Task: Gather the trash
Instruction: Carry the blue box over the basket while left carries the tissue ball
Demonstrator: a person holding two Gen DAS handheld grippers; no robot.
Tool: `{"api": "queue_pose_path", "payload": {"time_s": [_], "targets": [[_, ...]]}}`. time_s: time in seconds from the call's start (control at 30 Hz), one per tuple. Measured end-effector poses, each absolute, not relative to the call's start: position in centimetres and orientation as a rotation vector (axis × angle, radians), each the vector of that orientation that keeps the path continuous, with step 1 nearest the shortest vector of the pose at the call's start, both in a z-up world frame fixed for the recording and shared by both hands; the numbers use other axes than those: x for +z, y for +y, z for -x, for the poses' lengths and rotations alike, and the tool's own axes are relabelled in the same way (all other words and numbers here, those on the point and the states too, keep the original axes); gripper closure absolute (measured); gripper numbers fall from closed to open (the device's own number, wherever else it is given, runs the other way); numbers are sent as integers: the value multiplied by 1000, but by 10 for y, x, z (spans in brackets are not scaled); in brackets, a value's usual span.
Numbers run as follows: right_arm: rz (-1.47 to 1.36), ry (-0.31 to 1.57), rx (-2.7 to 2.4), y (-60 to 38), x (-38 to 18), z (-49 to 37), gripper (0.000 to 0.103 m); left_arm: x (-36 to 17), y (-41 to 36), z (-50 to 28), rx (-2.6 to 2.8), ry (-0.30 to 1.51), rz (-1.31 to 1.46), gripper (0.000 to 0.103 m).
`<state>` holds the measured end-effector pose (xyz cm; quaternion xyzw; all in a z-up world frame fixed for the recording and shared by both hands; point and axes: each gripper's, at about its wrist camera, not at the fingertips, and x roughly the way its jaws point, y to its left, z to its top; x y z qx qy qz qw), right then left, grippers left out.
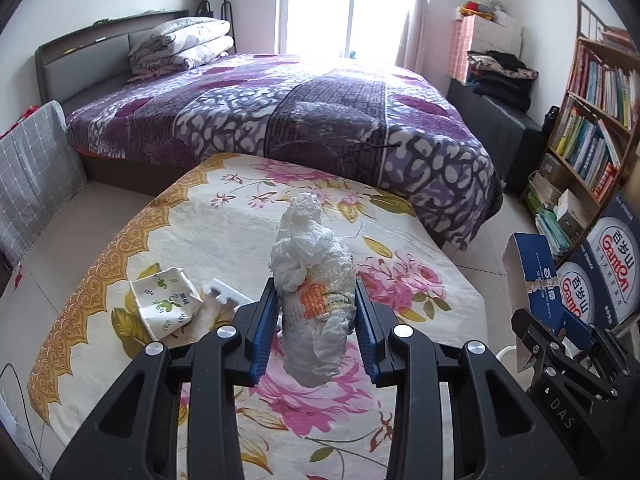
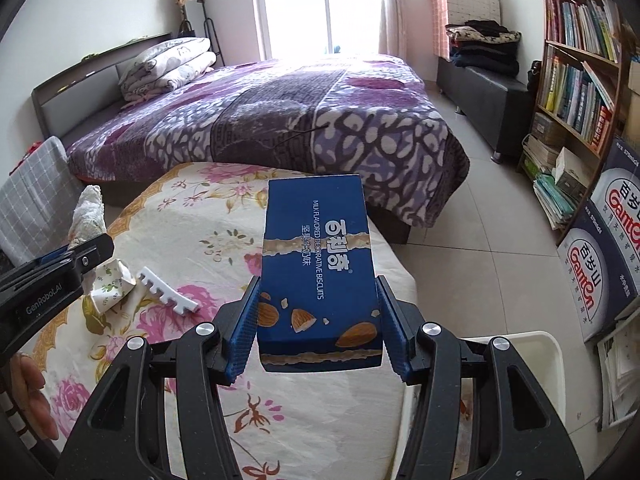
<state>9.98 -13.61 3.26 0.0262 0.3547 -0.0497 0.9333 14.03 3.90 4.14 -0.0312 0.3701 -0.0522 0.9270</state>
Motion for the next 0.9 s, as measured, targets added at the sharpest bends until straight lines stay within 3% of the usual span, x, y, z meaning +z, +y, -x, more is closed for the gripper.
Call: {"api": "queue_pose_path", "payload": {"time_s": [0.73,0.9], "targets": [[-156,822,-437,-256,27,-63,50,24,-92,-115,-374,775,-93,67],[-184,802,-501,-283,28,-46,36,18,-120,-108,-444,789,-122,66]]}}
